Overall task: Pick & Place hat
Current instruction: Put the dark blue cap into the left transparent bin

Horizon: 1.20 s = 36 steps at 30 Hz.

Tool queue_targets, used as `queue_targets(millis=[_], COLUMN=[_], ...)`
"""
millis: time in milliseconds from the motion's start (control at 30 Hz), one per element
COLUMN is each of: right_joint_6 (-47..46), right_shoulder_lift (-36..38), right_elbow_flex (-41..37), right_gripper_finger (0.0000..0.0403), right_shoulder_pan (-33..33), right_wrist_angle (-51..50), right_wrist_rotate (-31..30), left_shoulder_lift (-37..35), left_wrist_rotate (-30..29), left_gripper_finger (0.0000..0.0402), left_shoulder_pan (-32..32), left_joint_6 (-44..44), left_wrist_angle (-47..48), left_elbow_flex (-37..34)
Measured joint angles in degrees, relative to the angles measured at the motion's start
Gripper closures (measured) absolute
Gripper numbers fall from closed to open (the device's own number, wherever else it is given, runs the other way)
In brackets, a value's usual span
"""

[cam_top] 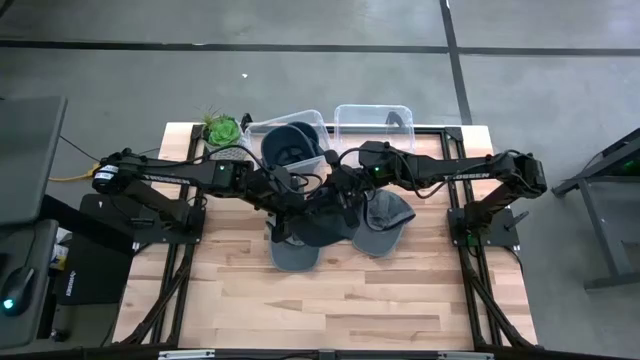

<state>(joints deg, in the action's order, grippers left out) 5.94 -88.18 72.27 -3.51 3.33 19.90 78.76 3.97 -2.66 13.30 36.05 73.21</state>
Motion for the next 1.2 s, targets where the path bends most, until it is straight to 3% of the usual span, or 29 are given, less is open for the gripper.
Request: queue_targets(millis=[233, 667, 933, 1200], right_joint_6=[-2.8, -2.0, -0.7, 0.5], right_shoulder_lift=[0.1, 3.1, 7.1, 9.3], right_elbow_flex=[0.0, 0.0, 0.0, 0.0], right_gripper_finger=[0.0383, 0.0383, 0.0383, 0.0383], right_shoulder_pan=[0.0, -0.1, -3.3, -6.0], right_wrist_angle=[-1.4, -8.1, -12.1, -9.0], right_wrist_rotate=[-3.8, -15.6, -17.8, -16.8], left_shoulder_lift=[0.0, -3.6, -9.7, -12.2], left_wrist_rotate=[-2.6, -7.5, -15.8, -23.5], left_gripper_finger=[0.0365, 0.0234, 0.0225, 0.0224], left_shoulder_pan=[0.0, 0.1, 0.0, 0.1], left_joint_6=[-1.1, -2.6, -1.1, -1.0], left_wrist_angle=[-0.3, 6.4, 10.2, 10.7], left_elbow_flex=[0.0, -0.1, 0.1, 0.2])
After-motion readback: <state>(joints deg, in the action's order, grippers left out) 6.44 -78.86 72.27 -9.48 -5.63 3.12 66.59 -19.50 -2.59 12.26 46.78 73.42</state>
